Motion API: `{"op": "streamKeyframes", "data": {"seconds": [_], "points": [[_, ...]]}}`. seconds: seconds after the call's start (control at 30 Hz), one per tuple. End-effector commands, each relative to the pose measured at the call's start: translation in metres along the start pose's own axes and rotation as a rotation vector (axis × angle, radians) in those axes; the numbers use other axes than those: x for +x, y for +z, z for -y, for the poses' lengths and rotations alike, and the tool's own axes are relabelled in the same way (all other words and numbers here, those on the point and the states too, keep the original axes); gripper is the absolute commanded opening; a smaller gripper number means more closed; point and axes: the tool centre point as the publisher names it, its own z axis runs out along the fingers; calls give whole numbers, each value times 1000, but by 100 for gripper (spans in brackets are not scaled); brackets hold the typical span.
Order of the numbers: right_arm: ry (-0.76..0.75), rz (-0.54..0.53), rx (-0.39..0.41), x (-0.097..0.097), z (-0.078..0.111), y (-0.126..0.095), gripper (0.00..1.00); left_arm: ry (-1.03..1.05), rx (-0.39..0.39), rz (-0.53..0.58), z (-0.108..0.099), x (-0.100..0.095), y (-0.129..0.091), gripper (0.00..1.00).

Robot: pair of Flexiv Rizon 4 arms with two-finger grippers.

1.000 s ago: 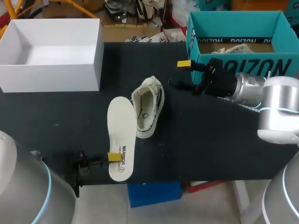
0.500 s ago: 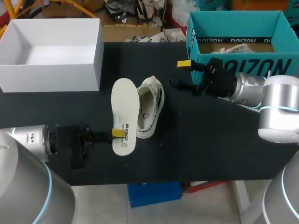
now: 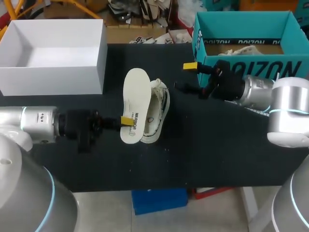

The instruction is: Take the shoe out of the shoebox, open the shoe tongue, remove and reinsert the insole, then place the shoe into the shoebox

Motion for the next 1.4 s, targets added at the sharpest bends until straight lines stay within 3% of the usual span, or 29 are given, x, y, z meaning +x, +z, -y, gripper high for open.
{"op": "streamKeyframes", "data": {"seconds": [0.03,0.23,0.47,0.67,1.07,1.4], "points": [[1,0,-2,-1,1,0,100,1,21,-1,-3,1,1,0],[12,10,22,-2,2,0,100,1,21,-1,-3,1,1,0],[76,151,154,-7,10,10,100,1,21,-1,-3,1,1,0],[91,280,190,-11,25,23,100,1,21,-1,-3,1,1,0],[21,310,133,-24,51,54,100,1,21,-1,-3,1,1,0],[5,294,119,-36,57,73,100,1,21,-1,-3,1,1,0]]}}
